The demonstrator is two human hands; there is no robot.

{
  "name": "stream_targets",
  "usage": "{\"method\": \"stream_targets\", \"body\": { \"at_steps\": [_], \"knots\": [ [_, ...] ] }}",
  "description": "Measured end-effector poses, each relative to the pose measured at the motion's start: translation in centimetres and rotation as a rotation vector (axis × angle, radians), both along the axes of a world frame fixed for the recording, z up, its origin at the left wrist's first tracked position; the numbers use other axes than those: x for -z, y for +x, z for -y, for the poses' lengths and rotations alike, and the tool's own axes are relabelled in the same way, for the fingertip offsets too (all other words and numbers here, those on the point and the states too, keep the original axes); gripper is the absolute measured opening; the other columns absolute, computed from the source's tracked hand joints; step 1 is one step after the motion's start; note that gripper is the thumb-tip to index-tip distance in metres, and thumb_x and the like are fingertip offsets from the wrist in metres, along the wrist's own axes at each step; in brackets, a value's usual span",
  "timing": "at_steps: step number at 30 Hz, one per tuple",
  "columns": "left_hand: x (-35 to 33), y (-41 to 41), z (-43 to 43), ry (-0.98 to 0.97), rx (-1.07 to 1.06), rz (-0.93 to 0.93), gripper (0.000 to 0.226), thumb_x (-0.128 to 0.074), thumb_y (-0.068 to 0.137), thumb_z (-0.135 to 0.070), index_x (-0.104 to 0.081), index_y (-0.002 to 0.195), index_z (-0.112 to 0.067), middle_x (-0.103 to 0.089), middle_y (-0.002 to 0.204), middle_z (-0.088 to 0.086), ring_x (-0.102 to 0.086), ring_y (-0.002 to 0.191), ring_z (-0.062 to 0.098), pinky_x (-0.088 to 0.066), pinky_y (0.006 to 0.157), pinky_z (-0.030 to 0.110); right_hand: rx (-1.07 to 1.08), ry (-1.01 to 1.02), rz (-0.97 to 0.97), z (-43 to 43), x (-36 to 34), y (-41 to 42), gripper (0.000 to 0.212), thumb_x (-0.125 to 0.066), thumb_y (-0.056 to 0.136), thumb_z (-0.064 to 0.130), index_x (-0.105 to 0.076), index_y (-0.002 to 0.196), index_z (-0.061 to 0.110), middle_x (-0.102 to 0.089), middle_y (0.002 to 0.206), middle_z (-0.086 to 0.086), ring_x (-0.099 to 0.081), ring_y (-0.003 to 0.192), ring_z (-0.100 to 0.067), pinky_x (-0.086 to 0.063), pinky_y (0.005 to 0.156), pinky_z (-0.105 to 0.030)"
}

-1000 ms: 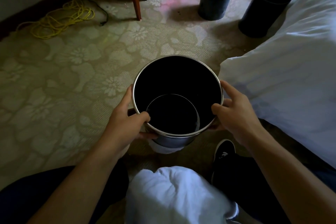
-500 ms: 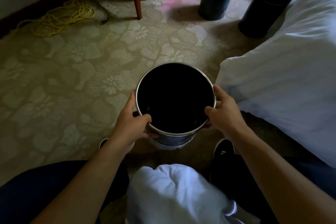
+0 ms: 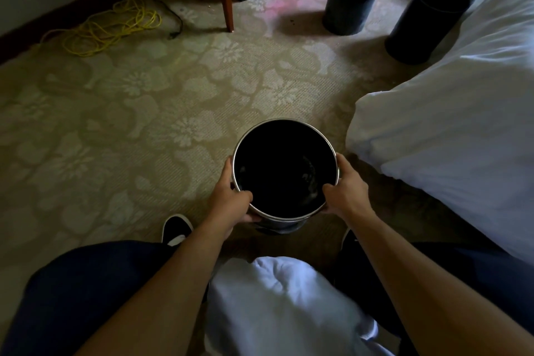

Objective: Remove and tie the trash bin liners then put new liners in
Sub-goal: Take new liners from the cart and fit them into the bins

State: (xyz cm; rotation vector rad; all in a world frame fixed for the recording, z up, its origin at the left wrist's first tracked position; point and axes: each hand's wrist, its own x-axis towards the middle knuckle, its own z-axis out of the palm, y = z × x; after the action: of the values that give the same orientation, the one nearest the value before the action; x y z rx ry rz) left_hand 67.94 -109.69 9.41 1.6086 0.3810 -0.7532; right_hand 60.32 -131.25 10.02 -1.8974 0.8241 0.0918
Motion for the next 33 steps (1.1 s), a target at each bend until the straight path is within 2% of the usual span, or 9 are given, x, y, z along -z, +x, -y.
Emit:
{"method": "stream_targets", "body": {
  "at_steps": [3,10,16,18,21,24,28,30,33],
  "knots": [
    [1.7,0.2,-0.4,-0.002,0.003,-0.017,0.096,-0.051,0.087,0.015,-0.030,0.145,-0.059,-0.048,0.142,0.004,-0.055,0.120,0.036,-0.061,0.066,0.056,-0.034,-0.050,-0.019,-0.2,1.2,0.4,0.066,-0.053,0.085,0.003,-0.047,0.135,0.046,-0.060,0.113,0.005,-0.063,0.104,-0.028,-0.064,0.058,-0.042],
    [6.3,1.0,0.1,-0.012,-0.018,-0.078,0.093,-0.052,0.090,0.015,-0.029,0.147,-0.055,-0.043,0.149,0.002,-0.054,0.123,0.035,-0.062,0.064,0.051,-0.023,0.011,-0.107,0.6,5.8,1.7,0.074,-0.054,0.087,-0.002,-0.043,0.144,0.043,-0.054,0.124,0.002,-0.055,0.098,-0.026,-0.061,0.048,-0.039],
    [9.9,1.8,0.1,0.006,-0.010,-0.142,0.091,-0.054,0.094,0.010,-0.024,0.148,-0.057,-0.034,0.157,0.002,-0.052,0.127,0.036,-0.062,0.067,0.052,-0.077,-0.011,-0.190,1.2,9.5,2.8,0.075,-0.069,0.084,0.005,-0.043,0.142,0.043,-0.060,0.132,-0.003,-0.059,0.116,-0.032,-0.047,0.039,-0.015],
    [11.1,1.9,0.0,0.008,-0.013,-0.158,0.091,-0.056,0.094,0.008,-0.023,0.148,-0.058,-0.031,0.159,0.001,-0.052,0.128,0.037,-0.062,0.067,0.050,-0.081,-0.014,-0.213,1.3,10.3,2.8,0.077,-0.072,0.080,0.009,-0.043,0.139,0.048,-0.062,0.128,-0.002,-0.060,0.113,-0.031,-0.052,0.042,-0.020],
    [12.1,2.1,-0.2,0.015,-0.004,-0.165,0.091,-0.058,0.095,0.007,-0.022,0.149,-0.057,-0.030,0.159,0.001,-0.051,0.129,0.038,-0.062,0.066,0.047,-0.072,-0.001,-0.231,1.3,10.8,2.7,0.075,-0.066,0.078,0.012,-0.042,0.136,0.053,-0.063,0.124,-0.004,-0.061,0.109,-0.035,-0.063,0.053,-0.042],
    [11.8,2.2,-0.1,0.048,0.029,-0.153,0.090,-0.060,0.094,0.007,-0.024,0.150,-0.053,-0.035,0.155,-0.001,-0.051,0.127,0.036,-0.063,0.065,0.047,-0.091,-0.009,-0.264,1.3,10.4,2.7,0.078,-0.064,0.071,0.022,-0.039,0.138,0.054,-0.064,0.124,-0.005,-0.063,0.110,-0.040,-0.063,0.065,-0.053],
    [8.8,3.4,0.0,0.235,0.204,-0.114,0.065,-0.064,0.091,0.000,-0.043,0.141,-0.037,-0.051,0.141,0.001,-0.059,0.118,0.028,-0.063,0.072,0.045,-0.158,-0.034,-0.372,1.4,8.3,3.2,0.067,-0.069,0.082,0.019,-0.044,0.142,0.034,-0.062,0.124,-0.010,-0.067,0.101,-0.037,-0.063,0.072,-0.051],
    [6.4,3.8,-0.1,0.308,0.321,-0.066,0.061,-0.065,0.091,-0.007,-0.043,0.140,-0.036,-0.052,0.138,-0.003,-0.058,0.117,0.026,-0.063,0.070,0.040,-0.207,-0.050,-0.387,1.2,6.5,3.1,0.064,-0.065,0.088,0.015,-0.043,0.147,0.027,-0.062,0.124,-0.011,-0.068,0.098,-0.035,-0.064,0.073,-0.047],
    [2.3,3.4,-1.0,0.377,0.446,0.066,0.060,-0.065,0.093,-0.011,-0.042,0.145,-0.030,-0.050,0.129,-0.005,-0.059,0.115,0.026,-0.060,0.065,0.035,-0.307,-0.085,-0.324,0.7,2.6,2.2,0.051,-0.061,0.090,0.013,-0.054,0.139,0.021,-0.066,0.124,-0.010,-0.068,0.104,-0.031,-0.060,0.087,-0.045]
  ]
}}
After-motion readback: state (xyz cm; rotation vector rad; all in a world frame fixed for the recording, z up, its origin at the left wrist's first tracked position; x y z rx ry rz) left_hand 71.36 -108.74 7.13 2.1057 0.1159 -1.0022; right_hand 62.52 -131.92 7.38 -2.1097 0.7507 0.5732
